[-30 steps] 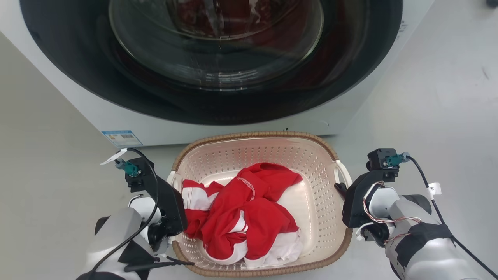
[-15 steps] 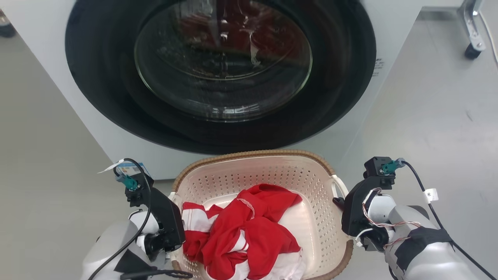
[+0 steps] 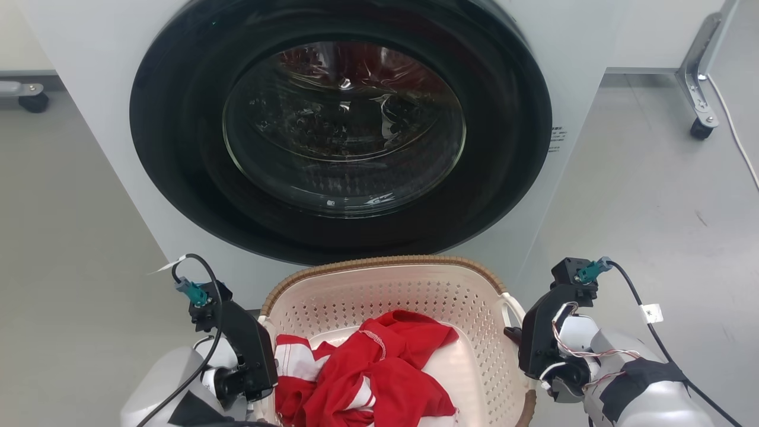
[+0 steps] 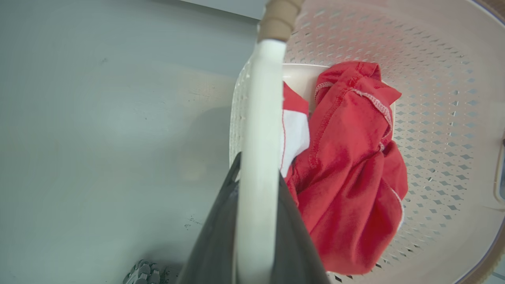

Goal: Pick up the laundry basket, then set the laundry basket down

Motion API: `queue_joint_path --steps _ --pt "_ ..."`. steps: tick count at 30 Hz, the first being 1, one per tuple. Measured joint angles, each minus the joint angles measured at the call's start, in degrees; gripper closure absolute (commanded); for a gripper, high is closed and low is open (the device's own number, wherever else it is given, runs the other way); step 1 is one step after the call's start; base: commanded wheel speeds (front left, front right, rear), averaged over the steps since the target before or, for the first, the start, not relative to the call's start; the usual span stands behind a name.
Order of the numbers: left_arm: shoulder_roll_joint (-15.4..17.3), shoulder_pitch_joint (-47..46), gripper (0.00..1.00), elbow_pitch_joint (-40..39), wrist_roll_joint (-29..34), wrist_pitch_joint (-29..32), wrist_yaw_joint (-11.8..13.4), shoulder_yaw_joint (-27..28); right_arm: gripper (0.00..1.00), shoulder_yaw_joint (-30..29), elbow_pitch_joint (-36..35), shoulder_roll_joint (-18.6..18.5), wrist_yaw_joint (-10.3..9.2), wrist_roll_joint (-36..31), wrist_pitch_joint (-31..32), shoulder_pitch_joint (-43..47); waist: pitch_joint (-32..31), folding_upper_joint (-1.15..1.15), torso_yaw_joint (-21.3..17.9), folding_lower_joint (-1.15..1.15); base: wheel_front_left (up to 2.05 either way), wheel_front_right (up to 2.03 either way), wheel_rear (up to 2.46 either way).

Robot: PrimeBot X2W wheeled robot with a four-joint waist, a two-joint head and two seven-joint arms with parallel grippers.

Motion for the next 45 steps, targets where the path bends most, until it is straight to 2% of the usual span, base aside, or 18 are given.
queue_joint_path --steps 35,45 --pt "0.75 0.87 1.0 -0.88 -1.58 1.41 0.02 -1.65 1.0 3.3 0.09 -0.15 -0.01 3.87 2.52 0.03 -0.3 0.01 -0.41 0.01 0.0 0.0 0.0" --pt "1.16 1.16 1.0 -2.54 -1.57 -1.88 0.02 -2.56 1.0 4.05 -1.12 -0.51 -0.1 4.3 1.75 -0.31 1.33 0.01 -0.44 0.01 0.0 0.0 0.0"
